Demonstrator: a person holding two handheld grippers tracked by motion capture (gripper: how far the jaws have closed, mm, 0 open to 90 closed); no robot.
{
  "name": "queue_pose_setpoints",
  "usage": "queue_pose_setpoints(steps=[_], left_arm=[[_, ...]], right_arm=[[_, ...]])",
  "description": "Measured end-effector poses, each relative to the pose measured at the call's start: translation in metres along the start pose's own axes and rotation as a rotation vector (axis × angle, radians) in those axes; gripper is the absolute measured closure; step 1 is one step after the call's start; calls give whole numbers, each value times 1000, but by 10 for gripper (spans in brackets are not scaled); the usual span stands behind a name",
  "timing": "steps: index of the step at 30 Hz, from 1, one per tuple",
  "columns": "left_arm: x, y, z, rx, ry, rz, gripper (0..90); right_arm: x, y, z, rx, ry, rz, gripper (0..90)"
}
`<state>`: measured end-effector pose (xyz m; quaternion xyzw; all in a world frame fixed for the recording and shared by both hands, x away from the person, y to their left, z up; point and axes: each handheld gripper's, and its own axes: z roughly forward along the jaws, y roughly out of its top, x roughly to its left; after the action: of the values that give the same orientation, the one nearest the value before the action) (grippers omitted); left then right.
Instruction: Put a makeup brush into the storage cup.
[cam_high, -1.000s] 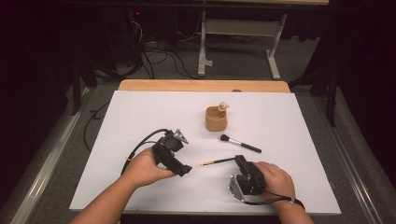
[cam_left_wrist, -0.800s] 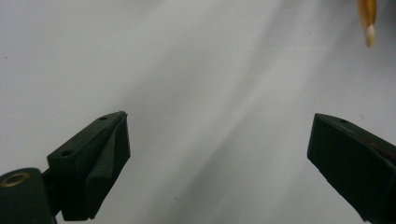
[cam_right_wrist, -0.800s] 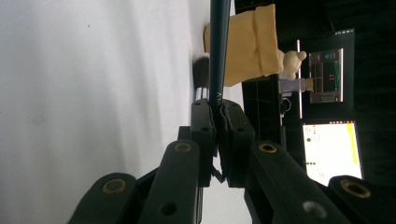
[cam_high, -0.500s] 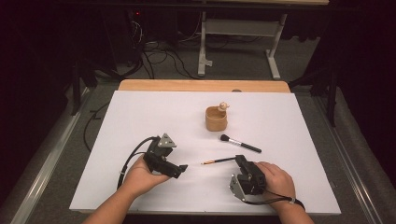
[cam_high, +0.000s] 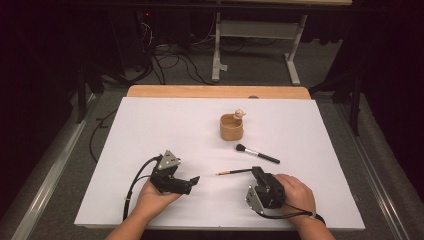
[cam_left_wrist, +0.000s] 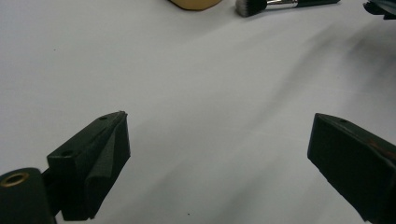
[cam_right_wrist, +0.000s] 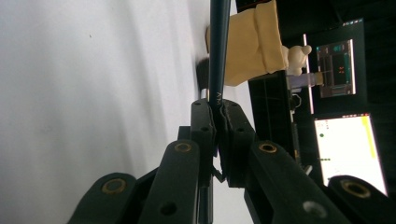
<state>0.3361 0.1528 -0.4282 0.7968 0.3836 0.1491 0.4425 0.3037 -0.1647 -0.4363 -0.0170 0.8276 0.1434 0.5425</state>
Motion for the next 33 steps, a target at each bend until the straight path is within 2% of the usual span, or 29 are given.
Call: queue_pose_setpoints(steps=[6,10,11,16,21,26,32,33], left_arm=[[1,-7,-1,-90,-9,-27,64],[-4,-7,-2,-135,-4,19,68],[-4,-7,-2,-145,-8,19,69],[-4,-8,-2,-163,-14,5,74],[-5,-7,-7,-195,-31,1,87],[-6,-9,-7,-203,-57,-13,94],[-6,-9,-6,-209,-70,-21,94],[-6,-9,-6,-210,-70,-25,94]], right_arm=[[-1,0,0,-10,26,64,873],[-1,-1,2,-10,49,104,873],[-1,-1,2,-12,58,115,873],[0,-2,3,-11,78,150,873],[-1,-3,3,-13,104,212,873],[-5,-5,1,-30,118,289,873],[-9,-12,0,-45,147,422,873],[-10,-12,0,-48,151,432,873]])
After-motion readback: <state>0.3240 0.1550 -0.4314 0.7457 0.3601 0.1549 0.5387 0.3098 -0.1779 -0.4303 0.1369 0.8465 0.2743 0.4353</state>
